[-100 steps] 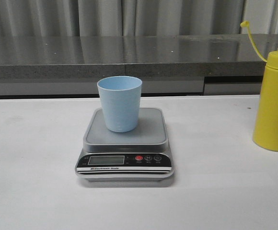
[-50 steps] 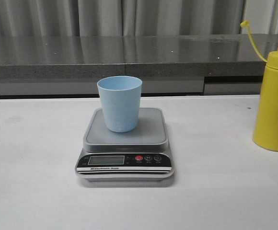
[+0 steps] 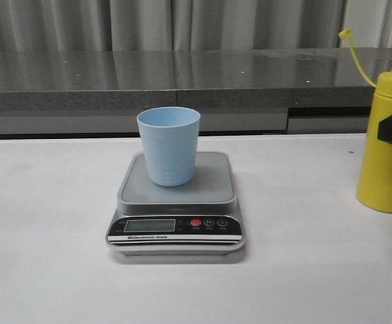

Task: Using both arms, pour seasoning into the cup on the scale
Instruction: 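Close the right gripper around the yellow squeeze bottle's body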

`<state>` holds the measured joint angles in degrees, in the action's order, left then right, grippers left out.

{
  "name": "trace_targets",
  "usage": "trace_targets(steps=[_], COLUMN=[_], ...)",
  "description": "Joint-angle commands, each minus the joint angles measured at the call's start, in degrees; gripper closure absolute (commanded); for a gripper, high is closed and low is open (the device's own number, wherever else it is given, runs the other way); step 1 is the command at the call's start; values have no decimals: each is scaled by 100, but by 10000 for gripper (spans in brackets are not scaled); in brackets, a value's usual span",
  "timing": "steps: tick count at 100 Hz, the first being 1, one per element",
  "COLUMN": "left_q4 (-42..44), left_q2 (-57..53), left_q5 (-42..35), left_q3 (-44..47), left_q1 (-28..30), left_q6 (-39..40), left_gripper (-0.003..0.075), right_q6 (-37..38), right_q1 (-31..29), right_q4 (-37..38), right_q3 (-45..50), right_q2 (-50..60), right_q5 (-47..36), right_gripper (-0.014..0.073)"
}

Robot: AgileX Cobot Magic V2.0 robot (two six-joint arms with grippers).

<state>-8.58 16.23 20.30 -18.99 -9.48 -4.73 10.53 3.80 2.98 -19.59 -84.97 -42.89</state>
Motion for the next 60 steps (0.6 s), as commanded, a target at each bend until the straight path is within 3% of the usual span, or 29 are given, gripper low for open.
trace_targets(steps=[1,46,60], left_q4=[-64,-64,-64], left_q2=[50,50,50], left_q5=[-434,-434,-434], left_q3=[-150,-150,-150], left_q1=[15,15,15], left_q6=[55,55,55], left_gripper=[741,741,741], right_q6=[49,49,49], right_q1=[16,16,16], right_q4=[120,120,120], right_q3=[-306,-1062,-1082], right_q2=[-65,-851,-874], right_q5=[-519,-554,-532], right_gripper=[-59,-53,73])
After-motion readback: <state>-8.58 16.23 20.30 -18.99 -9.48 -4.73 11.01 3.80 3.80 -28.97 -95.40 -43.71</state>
